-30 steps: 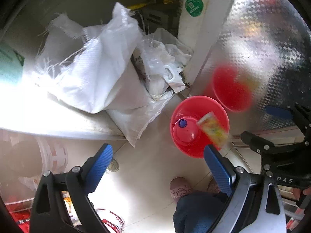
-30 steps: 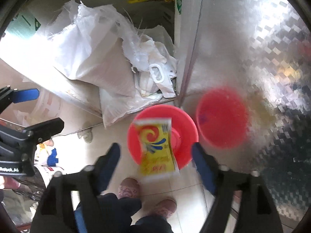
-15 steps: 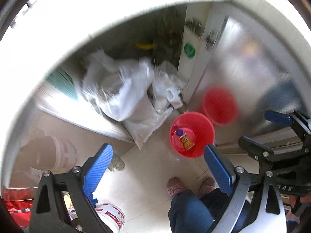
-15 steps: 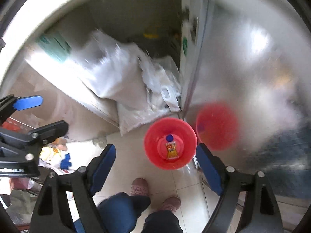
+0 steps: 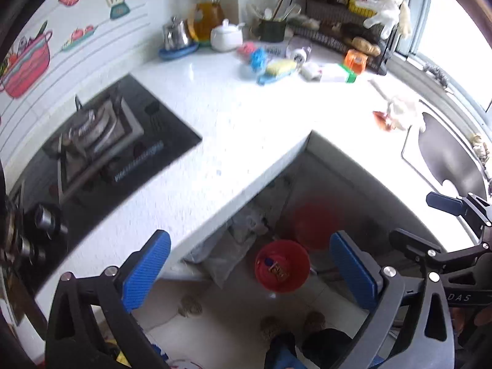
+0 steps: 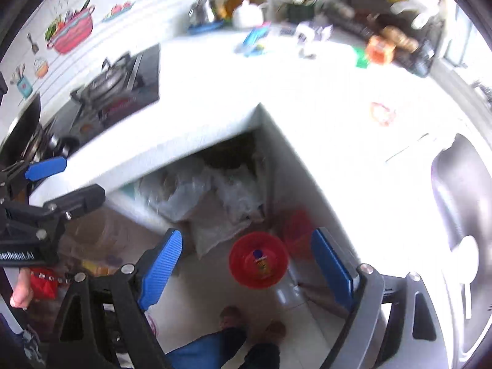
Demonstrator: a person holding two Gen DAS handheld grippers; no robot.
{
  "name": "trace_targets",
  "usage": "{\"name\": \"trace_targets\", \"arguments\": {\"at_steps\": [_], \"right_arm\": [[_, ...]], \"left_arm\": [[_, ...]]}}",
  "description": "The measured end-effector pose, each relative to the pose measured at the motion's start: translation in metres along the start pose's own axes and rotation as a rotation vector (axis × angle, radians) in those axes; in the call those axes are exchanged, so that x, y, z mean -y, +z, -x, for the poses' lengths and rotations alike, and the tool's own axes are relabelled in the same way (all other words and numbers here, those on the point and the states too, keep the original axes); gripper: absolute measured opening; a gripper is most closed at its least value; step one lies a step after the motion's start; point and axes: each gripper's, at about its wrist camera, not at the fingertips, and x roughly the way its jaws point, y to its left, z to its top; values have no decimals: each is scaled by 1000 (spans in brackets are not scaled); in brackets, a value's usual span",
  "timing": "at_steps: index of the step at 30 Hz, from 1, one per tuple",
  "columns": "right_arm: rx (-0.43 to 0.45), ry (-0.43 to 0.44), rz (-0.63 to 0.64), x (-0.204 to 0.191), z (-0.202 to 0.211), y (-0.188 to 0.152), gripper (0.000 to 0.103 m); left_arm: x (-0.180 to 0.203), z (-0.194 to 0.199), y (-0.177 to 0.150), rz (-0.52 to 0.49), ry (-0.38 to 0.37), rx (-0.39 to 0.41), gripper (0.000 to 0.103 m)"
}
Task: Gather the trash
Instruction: 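Raise both tools back up over the counter, then grasp the red snack wrapper with the left gripper while the right gripper grasps the white glove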
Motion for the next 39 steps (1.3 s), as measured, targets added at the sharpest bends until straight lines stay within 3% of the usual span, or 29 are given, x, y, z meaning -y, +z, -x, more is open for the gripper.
{"name": "trace_targets", "arguments": {"at_steps": [3,7,12,21,32,39], "right_arm": [[50,-41,-11,5,18,11,103],[89,-99,-38,16,35,25,103],[95,-98,-43,30,41,33,103],[99,-185,-136,82,55,48,103],[62,-254,-226,166,38,67,103],[16,-265,-279,221,20,77,103]], "left_arm": [[6,10,21,-36,-42,29,102],[19,12,45,-97,-82,57,102],[42,11,71,-156,-127,71,102],[89,-13,114,-229,-221,71,102],[165,-83,174,-290,-301,-23,102],[210,-139,199,-330,-290,-101,102]]}}
